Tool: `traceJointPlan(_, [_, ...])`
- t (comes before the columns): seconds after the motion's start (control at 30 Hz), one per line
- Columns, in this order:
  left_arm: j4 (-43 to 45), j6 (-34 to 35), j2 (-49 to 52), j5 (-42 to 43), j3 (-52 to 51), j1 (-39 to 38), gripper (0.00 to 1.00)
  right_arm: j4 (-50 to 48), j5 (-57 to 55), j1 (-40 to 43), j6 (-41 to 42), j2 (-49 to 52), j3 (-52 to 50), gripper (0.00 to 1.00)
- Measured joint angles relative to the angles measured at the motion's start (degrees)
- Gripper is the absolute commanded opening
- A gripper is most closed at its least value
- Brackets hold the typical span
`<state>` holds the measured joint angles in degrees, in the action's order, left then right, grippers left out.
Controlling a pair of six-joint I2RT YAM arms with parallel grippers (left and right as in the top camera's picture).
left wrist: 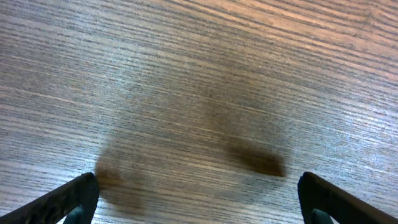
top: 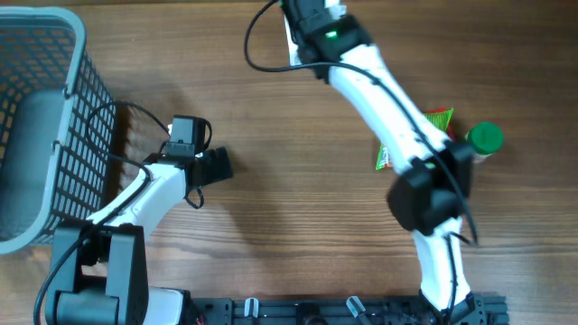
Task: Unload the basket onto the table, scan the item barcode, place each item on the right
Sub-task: 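Raise the red-white box under the white scanner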
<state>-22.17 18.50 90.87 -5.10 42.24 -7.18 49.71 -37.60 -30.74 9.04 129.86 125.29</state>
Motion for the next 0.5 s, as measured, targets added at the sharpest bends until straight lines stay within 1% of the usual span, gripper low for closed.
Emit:
traceJointPlan(0.1, [0.0,0.0,0.0,0.0,0.0,0.0,1.00,-8.7,-5.2,-0.5,-6.3,5.6,0.0,0.04])
traceJointPlan(0.2, [0.0,0.0,0.0,0.0,0.0,0.0,1.00,-16.8,-9.0,-0.6,-14.8,9.6,-0.1,0.04])
traceJointPlan(0.37, [0.0,0.0,0.0,0.0,0.0,0.0,1.00,-27.9,-11.7,-0.7,-26.8,13.4,-0.1,0.04])
traceJointPlan(0.4, [0.0,0.0,0.0,0.0,0.0,0.0,1.00,-31.4,-12.0,-0.7,-29.7,14.0,-0.1,0.04])
traceJointPlan(0.5, [0.0,0.0,0.0,0.0,0.0,0.0,1.00,-37.5,-12.3,-0.7,-34.1,14.7,-0.2,0.04])
